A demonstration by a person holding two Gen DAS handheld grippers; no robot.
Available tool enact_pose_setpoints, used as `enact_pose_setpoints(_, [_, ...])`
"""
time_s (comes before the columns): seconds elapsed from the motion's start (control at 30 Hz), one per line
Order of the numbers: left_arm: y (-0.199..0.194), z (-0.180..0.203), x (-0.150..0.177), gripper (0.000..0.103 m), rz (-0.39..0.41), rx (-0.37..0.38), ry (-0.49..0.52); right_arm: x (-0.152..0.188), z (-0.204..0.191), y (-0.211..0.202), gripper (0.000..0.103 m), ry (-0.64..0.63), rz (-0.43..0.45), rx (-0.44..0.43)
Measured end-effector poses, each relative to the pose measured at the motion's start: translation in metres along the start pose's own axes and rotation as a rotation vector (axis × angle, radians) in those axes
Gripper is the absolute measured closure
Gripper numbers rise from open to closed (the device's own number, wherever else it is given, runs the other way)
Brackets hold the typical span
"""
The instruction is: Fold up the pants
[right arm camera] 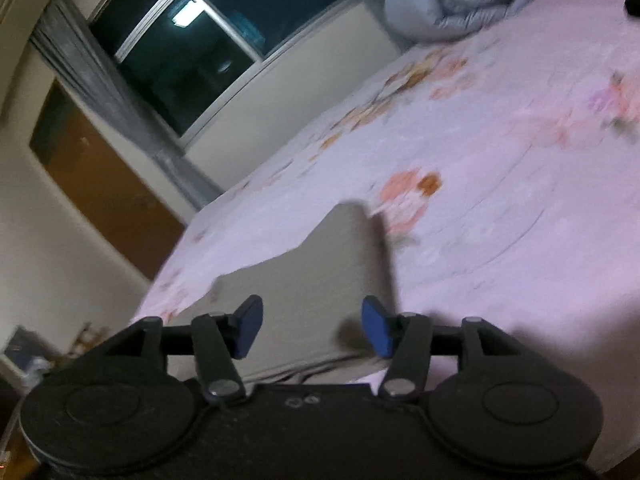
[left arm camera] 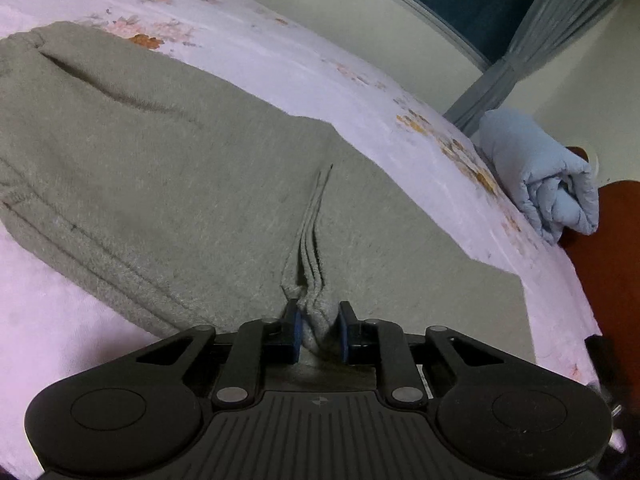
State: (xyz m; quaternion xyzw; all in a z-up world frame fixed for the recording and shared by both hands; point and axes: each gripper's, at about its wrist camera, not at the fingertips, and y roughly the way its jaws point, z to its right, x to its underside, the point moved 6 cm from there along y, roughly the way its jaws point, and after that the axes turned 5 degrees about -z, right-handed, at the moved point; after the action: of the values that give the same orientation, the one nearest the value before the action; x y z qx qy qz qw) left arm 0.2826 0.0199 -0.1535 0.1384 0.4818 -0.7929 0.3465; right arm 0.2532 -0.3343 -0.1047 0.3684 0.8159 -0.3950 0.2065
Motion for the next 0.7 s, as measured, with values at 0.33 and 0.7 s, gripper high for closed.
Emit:
enact_pose_setpoints(0.33, [0.003, 0.006, -0.006, 0.062, -0.042, 0.022, 0.051, 0.016, 0.043, 0.014, 0.033, 0.472, -0.038, -0.228])
enact_pose_setpoints(0.7, [-0.003, 0.005, 0.001, 0.058, -0.013, 0.024, 0.069, 0.016, 0.046, 0.028, 0.032, 0.558, 0.006, -0.280])
